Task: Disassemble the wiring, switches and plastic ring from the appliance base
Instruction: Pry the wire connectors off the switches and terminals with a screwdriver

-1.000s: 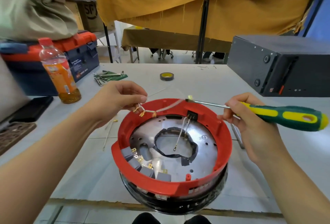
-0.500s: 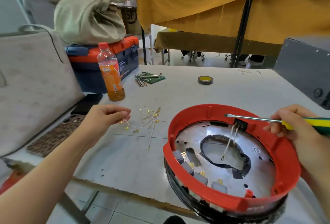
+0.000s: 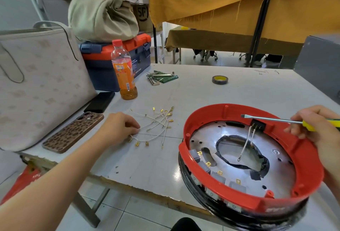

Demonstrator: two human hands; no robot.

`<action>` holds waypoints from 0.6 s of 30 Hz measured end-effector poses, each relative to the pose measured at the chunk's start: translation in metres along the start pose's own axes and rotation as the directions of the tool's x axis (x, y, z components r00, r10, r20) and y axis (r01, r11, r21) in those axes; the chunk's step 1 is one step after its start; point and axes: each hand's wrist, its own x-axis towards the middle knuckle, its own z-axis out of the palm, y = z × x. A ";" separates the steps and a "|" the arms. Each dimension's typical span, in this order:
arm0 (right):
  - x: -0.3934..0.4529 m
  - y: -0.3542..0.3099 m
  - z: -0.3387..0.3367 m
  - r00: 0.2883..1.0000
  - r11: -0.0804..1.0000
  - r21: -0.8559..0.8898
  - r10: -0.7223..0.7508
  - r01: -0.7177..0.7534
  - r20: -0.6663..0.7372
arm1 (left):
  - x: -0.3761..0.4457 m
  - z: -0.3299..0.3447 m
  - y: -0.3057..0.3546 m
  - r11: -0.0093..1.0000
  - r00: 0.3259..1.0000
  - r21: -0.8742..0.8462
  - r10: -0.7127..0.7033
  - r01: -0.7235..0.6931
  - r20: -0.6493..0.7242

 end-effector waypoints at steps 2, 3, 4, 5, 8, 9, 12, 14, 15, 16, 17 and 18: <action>-0.001 -0.002 0.001 1.000 1.000 -0.006 0.003 -0.003 -0.003 | -0.002 0.000 -0.002 0.999 0.999 -0.012 0.035 -0.035 -0.032; -0.001 -0.002 0.002 1.000 1.000 -0.008 0.005 -0.005 -0.006 | -0.004 0.000 -0.004 0.998 0.997 -0.038 0.044 -0.047 -0.068; -0.001 -0.003 0.002 1.000 1.000 -0.011 0.009 -0.010 -0.009 | -0.005 -0.001 -0.005 0.996 0.993 -0.072 0.042 -0.051 -0.109; 0.000 -0.004 0.002 1.000 1.000 -0.017 0.015 -0.015 -0.015 | -0.005 -0.001 -0.008 0.993 0.988 -0.107 0.029 -0.046 -0.153; 0.002 -0.005 0.003 0.999 0.999 -0.041 0.034 -0.035 -0.018 | -0.004 -0.005 -0.019 0.986 0.967 -0.169 -0.033 -0.010 -0.252; 0.002 -0.005 0.003 0.999 0.998 -0.043 0.037 -0.038 -0.018 | -0.004 -0.007 -0.023 0.982 0.962 -0.186 -0.061 0.010 -0.268; 0.001 -0.004 0.003 0.999 0.998 -0.035 0.045 -0.046 -0.026 | -0.001 -0.009 -0.033 0.973 0.950 -0.214 -0.145 0.086 -0.277; 0.002 -0.003 0.003 0.998 0.998 -0.038 0.057 -0.058 -0.033 | 0.001 -0.007 -0.036 0.974 0.950 -0.186 -0.179 0.133 -0.256; 0.003 -0.002 0.003 0.998 0.997 -0.043 0.060 -0.062 -0.034 | 0.002 -0.006 -0.036 0.974 0.951 -0.170 -0.192 0.153 -0.242; 0.004 -0.002 0.003 0.998 0.997 -0.044 0.061 -0.062 -0.033 | 0.003 -0.004 -0.036 0.974 0.952 -0.151 -0.199 0.167 -0.231; 0.004 0.000 0.002 0.998 0.997 -0.040 0.060 -0.062 -0.033 | 0.004 -0.003 -0.036 0.976 0.954 -0.127 -0.201 0.176 -0.225; 0.004 0.000 0.002 0.998 0.998 -0.030 0.060 -0.061 -0.033 | 0.005 -0.002 -0.035 0.978 0.955 -0.101 -0.199 0.181 -0.221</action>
